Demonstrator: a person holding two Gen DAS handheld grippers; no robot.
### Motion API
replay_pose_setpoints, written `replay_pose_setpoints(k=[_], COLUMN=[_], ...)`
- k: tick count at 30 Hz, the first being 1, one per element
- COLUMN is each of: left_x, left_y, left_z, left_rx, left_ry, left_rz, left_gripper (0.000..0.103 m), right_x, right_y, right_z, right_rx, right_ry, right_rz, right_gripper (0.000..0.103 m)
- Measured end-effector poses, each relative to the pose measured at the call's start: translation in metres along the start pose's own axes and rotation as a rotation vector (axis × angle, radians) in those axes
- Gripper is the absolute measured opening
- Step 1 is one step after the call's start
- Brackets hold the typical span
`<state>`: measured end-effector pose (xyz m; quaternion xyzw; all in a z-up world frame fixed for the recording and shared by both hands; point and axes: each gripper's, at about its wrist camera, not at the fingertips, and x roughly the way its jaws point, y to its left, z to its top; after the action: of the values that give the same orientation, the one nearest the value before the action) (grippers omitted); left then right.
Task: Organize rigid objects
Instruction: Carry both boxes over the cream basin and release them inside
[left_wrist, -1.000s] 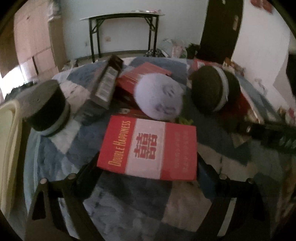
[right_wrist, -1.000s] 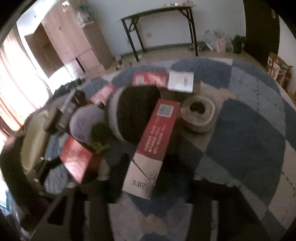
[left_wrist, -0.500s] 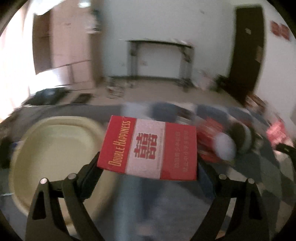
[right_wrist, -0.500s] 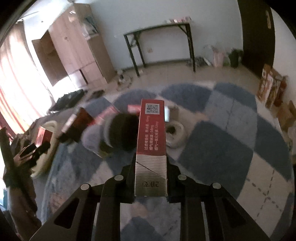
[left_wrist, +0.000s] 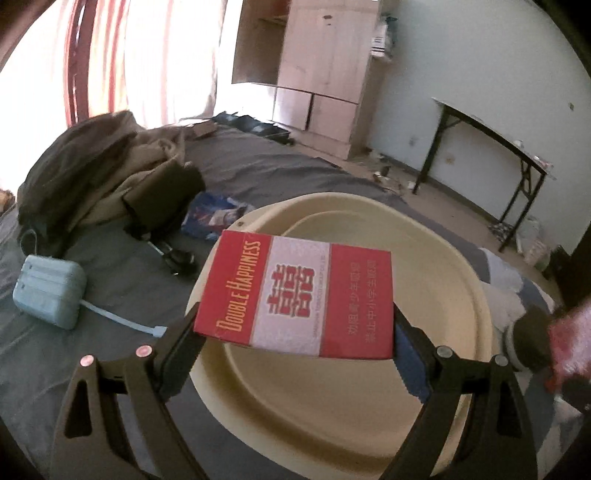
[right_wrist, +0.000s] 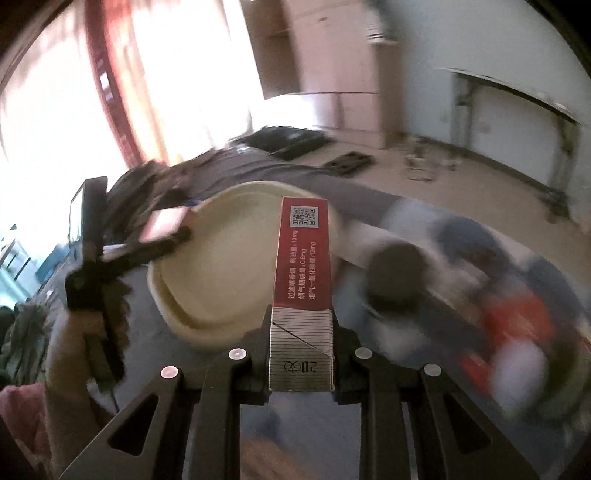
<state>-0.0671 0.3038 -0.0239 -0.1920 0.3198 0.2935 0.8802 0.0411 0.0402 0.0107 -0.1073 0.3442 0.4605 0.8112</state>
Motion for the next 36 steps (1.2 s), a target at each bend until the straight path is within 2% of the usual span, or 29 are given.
replay_pose_setpoints(k=[1,4,9,11,16,22,24,25,27,29,31,33,36], left_x=[0.005,0.024,0.031,0.032,0.031,0.036,0.036,0.037,0.035,0.028,0.018,0.006,-0.012], left_y=[0.002,-0.001,-0.002,-0.005,-0.003,-0.014,-0.013,-0.012,-0.011,-0.011,-0.013,-0.019,-0.048], left_z=[0.000,0.000,-0.004,-0.004,-0.002,-0.003,-0.002,-0.002,-0.001,0.002,0.007,0.011,0.014], left_rx=[-0.004,-0.019,0.001,0.014,0.000,0.065,0.056,0.044,0.032,0.030,0.022,0.025,0.064], left_ry=[0.010,0.065,0.077,0.080,0.076,0.097,0.108,0.118,0.114,0.099,0.086,0.069,0.048], left_rz=[-0.004,0.006,0.036,0.054,0.049,0.115,0.110,0.100,0.097,0.087,0.058,0.032,-0.059], left_gripper=[0.091,0.091,0.091,0.092,0.092,0.092,0.095,0.099,0.103,0.103,0.103,0.103,0.103], right_x=[0.019,0.074,0.151,0.165,0.184,0.170,0.168,0.164,0.156,0.143,0.123,0.094,0.028], right_y=[0.009,0.027,0.039,0.051,0.044,0.041,0.043,0.043,0.043,0.042,0.038,0.030,0.005], right_z=[0.011,0.032,0.052,0.057,0.064,0.054,0.054,0.054,0.054,0.055,0.054,0.051,0.034], right_rx=[-0.020,-0.074,-0.101,-0.131,-0.111,-0.113,-0.122,-0.122,-0.124,-0.123,-0.109,-0.085,0.008], right_ry=[0.014,0.092,0.204,0.210,0.208,0.203,0.204,0.200,0.185,0.164,0.138,0.105,0.031], right_rz=[0.025,0.004,0.007,-0.011,-0.007,-0.014,-0.010,-0.004,-0.010,-0.012,-0.013,-0.010,-0.023], right_gripper=[0.021,0.021,0.021,0.022,0.022,0.022,0.030,0.044,0.056,0.074,0.085,0.088,0.095])
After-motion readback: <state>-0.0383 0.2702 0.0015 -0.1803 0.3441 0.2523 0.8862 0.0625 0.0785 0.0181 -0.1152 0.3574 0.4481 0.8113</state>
